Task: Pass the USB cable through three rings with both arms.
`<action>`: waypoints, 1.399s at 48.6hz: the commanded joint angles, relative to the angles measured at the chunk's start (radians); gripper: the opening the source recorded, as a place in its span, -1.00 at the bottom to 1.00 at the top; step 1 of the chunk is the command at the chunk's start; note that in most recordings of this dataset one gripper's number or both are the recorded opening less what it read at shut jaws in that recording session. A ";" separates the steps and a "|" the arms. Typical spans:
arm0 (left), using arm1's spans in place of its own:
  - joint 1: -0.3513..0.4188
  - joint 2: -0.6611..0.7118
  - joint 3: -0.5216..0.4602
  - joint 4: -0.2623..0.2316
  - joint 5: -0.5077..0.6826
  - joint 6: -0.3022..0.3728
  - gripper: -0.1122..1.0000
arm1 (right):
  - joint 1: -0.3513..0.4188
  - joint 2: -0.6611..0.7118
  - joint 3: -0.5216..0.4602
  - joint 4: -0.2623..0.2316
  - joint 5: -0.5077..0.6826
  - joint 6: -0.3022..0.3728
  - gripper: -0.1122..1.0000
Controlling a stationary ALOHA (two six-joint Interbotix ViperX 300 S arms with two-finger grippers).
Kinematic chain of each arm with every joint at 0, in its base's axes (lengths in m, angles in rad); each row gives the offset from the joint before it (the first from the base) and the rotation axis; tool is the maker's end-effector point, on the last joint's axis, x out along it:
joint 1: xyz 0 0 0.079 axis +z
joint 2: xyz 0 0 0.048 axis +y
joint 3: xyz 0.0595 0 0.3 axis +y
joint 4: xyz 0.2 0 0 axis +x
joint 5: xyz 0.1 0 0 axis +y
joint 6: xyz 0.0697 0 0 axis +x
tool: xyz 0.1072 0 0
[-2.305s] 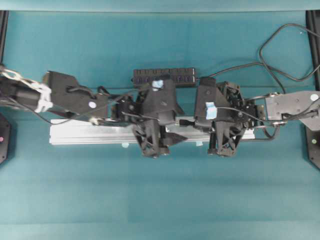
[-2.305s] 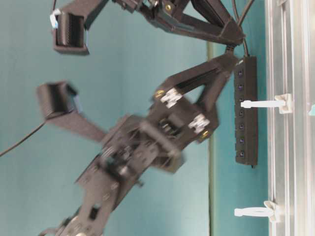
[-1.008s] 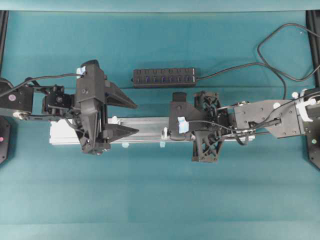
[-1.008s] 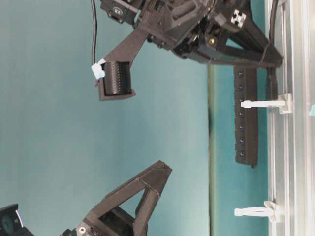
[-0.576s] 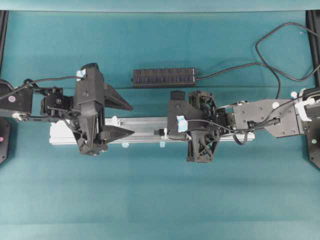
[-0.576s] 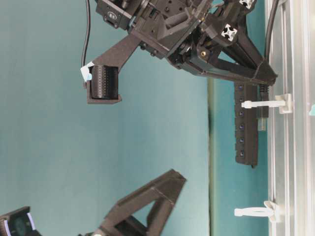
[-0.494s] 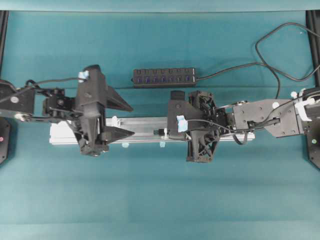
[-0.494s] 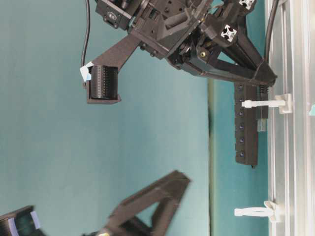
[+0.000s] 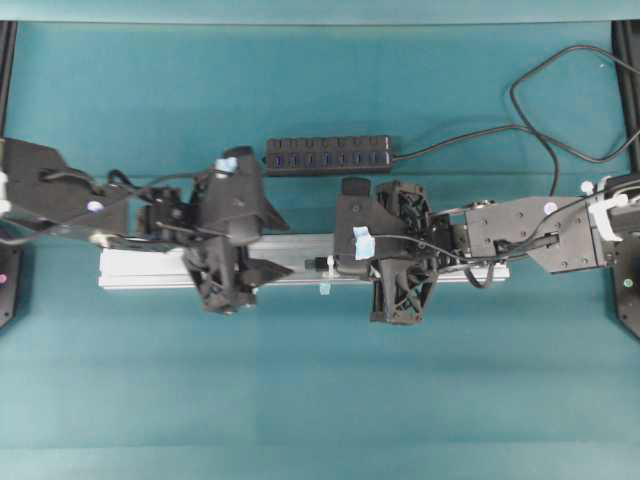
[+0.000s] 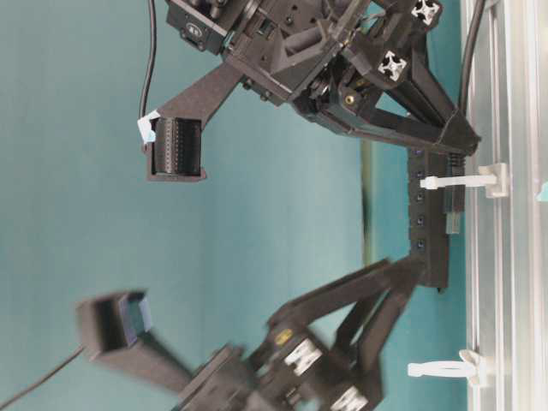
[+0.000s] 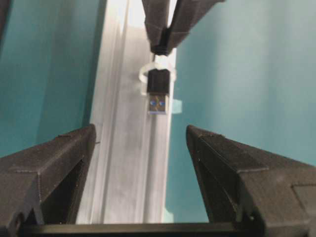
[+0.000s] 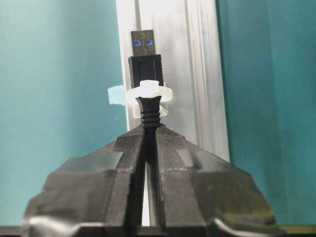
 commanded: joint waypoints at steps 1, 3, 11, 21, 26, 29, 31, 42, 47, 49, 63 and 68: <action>-0.002 0.023 -0.032 0.003 -0.020 0.003 0.63 | 0.002 -0.005 -0.015 0.003 -0.009 0.012 -0.95; -0.002 0.037 -0.038 0.003 -0.026 0.002 0.63 | 0.002 -0.003 -0.015 0.003 -0.011 0.012 -0.95; -0.002 0.091 -0.064 0.003 -0.052 0.002 0.63 | 0.002 -0.003 -0.015 0.003 -0.023 0.015 -0.95; -0.005 0.140 -0.094 0.003 -0.054 0.002 0.63 | 0.002 0.000 -0.015 0.008 -0.032 0.015 -0.95; -0.006 0.152 -0.103 0.003 -0.052 0.002 0.63 | 0.002 0.002 -0.015 0.011 -0.032 0.015 -0.95; -0.006 0.155 -0.106 0.003 -0.054 0.002 0.63 | 0.002 0.002 -0.015 0.009 -0.032 0.015 -0.95; -0.006 0.158 -0.106 0.003 -0.054 0.002 0.63 | 0.002 0.002 -0.015 0.009 -0.032 0.015 -0.95; -0.006 0.158 -0.107 0.003 -0.052 0.002 0.60 | 0.002 0.003 -0.015 0.009 -0.034 0.015 -0.95; -0.006 0.158 -0.107 0.003 -0.054 0.003 0.54 | 0.002 0.005 -0.015 0.011 -0.040 0.015 -0.95; -0.006 0.158 -0.107 0.003 -0.054 0.003 0.50 | 0.002 0.005 -0.015 0.011 -0.041 0.015 -0.95; -0.006 0.158 -0.107 0.003 -0.055 0.014 -0.14 | 0.002 0.005 -0.015 0.011 -0.041 0.015 -0.95; -0.006 0.155 -0.106 0.003 -0.055 0.017 -0.41 | 0.002 0.005 -0.015 0.009 -0.040 0.015 -0.95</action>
